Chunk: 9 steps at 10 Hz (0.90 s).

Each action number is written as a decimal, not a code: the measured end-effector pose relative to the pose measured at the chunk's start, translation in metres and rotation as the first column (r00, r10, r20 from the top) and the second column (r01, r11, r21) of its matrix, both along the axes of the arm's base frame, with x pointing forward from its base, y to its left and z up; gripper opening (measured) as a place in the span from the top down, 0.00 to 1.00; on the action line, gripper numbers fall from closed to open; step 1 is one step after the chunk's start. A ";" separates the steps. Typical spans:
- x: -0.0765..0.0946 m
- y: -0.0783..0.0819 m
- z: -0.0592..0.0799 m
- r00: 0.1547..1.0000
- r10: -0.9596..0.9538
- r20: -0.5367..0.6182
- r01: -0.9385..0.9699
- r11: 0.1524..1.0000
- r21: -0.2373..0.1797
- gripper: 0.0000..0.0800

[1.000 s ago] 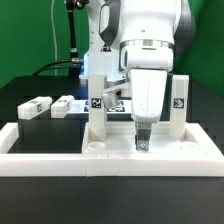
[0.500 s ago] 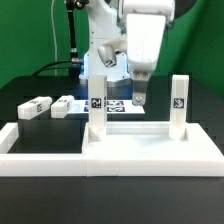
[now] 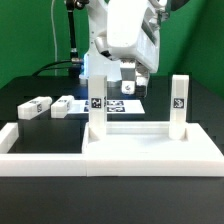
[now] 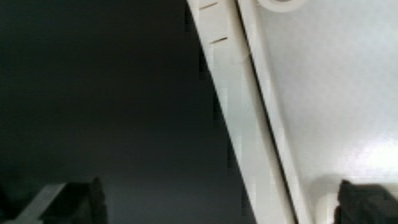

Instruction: Assemble desk

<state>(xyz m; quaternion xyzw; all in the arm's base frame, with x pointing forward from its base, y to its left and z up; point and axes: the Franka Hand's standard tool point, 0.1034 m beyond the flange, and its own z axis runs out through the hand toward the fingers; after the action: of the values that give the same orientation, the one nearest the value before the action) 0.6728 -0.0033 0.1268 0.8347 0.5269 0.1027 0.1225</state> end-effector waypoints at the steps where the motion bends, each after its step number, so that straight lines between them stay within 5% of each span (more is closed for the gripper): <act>1: -0.001 -0.013 0.016 0.999 -0.048 -0.020 0.048 0.999 0.008 0.19; 2: -0.011 -0.034 0.043 0.993 -0.113 -0.026 0.114 0.993 0.029 0.19; 3: -0.023 -0.055 0.055 0.987 -0.161 -0.028 0.162 0.986 0.050 0.19; 5: -0.052 -0.103 0.062 0.929 -0.367 -0.039 0.369 0.923 0.105 0.19; 9: -0.051 -0.097 0.059 0.816 -0.575 -0.056 0.575 0.799 0.176 0.19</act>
Offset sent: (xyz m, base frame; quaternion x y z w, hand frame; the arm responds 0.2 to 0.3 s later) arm -0.0609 -0.0876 0.0286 0.0480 -0.0151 0.0866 0.9950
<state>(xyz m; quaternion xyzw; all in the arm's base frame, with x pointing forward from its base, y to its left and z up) 0.6218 -0.1001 0.1856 0.9627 0.2374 0.1092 0.0701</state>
